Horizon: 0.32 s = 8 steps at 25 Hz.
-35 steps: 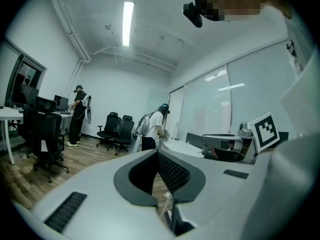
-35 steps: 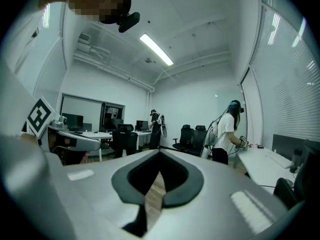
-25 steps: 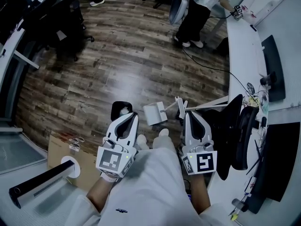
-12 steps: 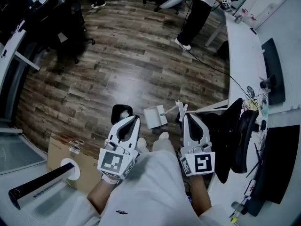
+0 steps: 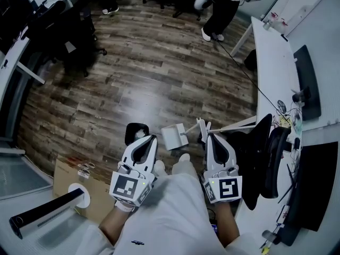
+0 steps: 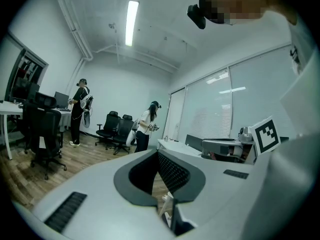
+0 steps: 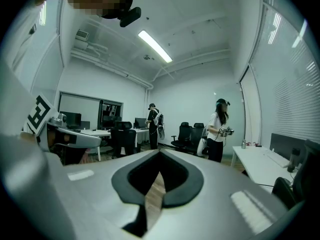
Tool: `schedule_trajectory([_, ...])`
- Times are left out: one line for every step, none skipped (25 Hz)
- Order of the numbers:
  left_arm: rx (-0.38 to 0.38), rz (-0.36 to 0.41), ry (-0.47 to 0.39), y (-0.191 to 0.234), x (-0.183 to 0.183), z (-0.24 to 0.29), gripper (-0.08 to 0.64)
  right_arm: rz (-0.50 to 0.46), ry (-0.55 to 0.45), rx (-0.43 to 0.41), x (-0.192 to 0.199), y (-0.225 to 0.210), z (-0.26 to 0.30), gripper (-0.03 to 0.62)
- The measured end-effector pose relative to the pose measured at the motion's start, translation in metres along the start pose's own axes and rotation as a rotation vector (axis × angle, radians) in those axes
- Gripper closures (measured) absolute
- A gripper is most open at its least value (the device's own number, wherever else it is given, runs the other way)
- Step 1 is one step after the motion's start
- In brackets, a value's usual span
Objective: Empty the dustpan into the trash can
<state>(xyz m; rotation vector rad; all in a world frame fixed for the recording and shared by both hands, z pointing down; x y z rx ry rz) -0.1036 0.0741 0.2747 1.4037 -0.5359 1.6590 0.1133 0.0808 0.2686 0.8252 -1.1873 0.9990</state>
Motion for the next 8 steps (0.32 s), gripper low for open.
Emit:
schedule_trajectory([0.001,-0.001,0.000,0.000,0.000,0.000,0.554,-0.003,0.005,0.001,0.001,0.001,-0.001,0.581])
schedule_trajectory([0.004,-0.004,-0.001,0.000,0.000,0.000,0.554,-0.004,0.008,0.002,0.002,0.001,-0.001,0.581])
schedule_trajectory([0.007,-0.006,-0.002,-0.001,0.000,0.000,0.554,-0.004,0.010,0.004,0.002,0.002,-0.002,0.581])
schedule_trajectory([0.008,-0.008,-0.003,-0.002,0.000,0.000,0.554,-0.003,0.011,0.005,0.003,0.002,-0.004,0.581])
schedule_trajectory([0.008,-0.008,-0.002,-0.003,0.001,-0.001,0.554,-0.002,0.013,0.007,0.004,0.002,-0.006,0.581])
schedule_trajectory([0.008,-0.008,-0.001,-0.004,0.001,-0.001,0.554,0.000,0.015,0.009,0.005,0.002,-0.008,0.581])
schedule_trajectory([0.008,-0.008,0.001,-0.004,0.002,-0.001,0.554,0.003,0.016,0.011,0.006,0.002,-0.010,0.581])
schedule_trajectory([0.008,-0.008,0.003,-0.005,0.002,-0.001,0.554,0.005,0.018,0.014,0.006,0.001,-0.012,0.581])
Point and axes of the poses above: the fingertips, and each gripper's own axes: z forward along the fingers, y to its left, x out of its underside, the point moved 6 cm from there along -z, backward along the fingers, and after that the axes turned 4 degrees about y, right-handed, at the moved point
